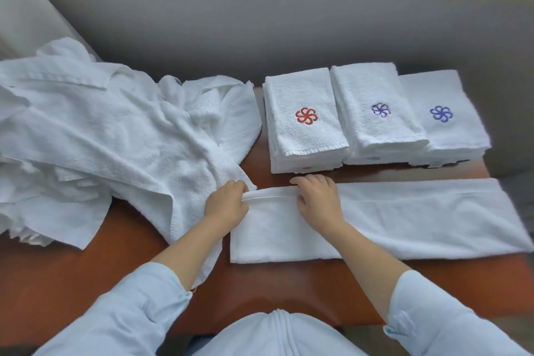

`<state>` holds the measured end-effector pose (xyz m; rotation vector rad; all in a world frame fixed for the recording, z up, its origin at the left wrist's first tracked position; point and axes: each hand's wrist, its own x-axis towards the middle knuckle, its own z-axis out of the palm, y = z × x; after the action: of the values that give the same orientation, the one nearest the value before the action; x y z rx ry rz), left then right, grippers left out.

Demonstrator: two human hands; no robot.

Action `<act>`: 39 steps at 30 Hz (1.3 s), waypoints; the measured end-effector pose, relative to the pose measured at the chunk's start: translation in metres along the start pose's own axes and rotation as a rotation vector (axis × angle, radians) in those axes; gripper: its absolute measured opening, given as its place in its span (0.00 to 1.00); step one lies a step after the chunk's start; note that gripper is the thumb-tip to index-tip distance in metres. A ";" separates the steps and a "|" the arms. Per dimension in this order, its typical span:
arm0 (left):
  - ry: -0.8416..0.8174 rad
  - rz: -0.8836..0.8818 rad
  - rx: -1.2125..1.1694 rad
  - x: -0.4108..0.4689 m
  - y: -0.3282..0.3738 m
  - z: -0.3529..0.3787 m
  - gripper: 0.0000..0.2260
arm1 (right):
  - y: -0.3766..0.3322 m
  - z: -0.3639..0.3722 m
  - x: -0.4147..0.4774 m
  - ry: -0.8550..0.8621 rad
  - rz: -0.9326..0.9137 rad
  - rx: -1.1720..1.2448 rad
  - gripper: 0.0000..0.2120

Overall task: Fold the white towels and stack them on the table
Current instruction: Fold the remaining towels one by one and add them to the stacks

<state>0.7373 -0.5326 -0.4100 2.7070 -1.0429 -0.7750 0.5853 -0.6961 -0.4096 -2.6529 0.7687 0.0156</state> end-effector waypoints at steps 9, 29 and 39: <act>-0.147 0.125 -0.141 0.006 -0.025 -0.018 0.09 | -0.057 0.040 -0.068 -0.028 0.405 -0.018 0.34; -0.547 0.269 0.311 -0.022 -0.052 -0.039 0.10 | -0.127 0.067 -0.131 -0.155 0.393 0.310 0.24; -0.163 0.456 0.392 -0.043 -0.021 -0.035 0.24 | -0.100 0.022 -0.135 -0.071 0.453 0.367 0.19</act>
<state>0.7410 -0.4901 -0.3686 2.5498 -1.9405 -0.7756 0.5244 -0.5409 -0.3798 -2.0827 1.2031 0.0803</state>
